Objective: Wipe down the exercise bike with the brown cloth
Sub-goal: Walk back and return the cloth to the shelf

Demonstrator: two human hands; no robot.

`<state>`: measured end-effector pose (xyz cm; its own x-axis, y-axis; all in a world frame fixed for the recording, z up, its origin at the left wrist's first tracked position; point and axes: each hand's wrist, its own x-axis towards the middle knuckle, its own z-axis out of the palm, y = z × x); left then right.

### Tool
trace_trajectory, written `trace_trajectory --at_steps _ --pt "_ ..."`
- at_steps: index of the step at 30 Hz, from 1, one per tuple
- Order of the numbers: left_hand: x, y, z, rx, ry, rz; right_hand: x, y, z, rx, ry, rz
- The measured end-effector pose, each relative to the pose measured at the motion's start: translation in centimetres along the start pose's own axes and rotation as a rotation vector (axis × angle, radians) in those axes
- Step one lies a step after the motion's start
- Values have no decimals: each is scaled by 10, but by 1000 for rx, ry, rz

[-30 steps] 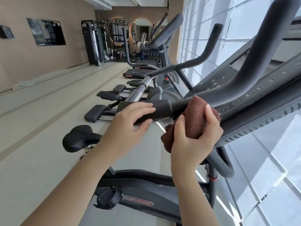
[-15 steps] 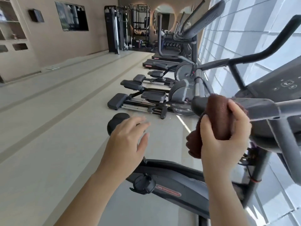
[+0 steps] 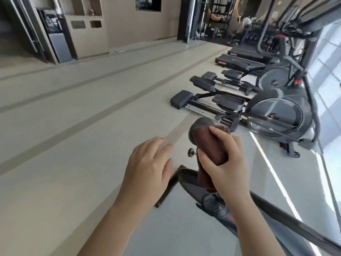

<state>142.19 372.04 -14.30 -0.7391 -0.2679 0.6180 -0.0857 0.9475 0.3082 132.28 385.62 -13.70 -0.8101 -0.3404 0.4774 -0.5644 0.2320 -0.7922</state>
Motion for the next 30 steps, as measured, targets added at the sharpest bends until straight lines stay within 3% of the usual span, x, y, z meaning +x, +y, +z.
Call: trace_trajectory --at_steps 8,21,30 --pt "10 -86 21 114 12 -225 49 24 113 8 -315 -22" --pt "169 -228 88 297 33 -305 250 77 253 123 -482 2" --pt "222 -348 108 343 37 -410 325 83 382 107 -621 -7"
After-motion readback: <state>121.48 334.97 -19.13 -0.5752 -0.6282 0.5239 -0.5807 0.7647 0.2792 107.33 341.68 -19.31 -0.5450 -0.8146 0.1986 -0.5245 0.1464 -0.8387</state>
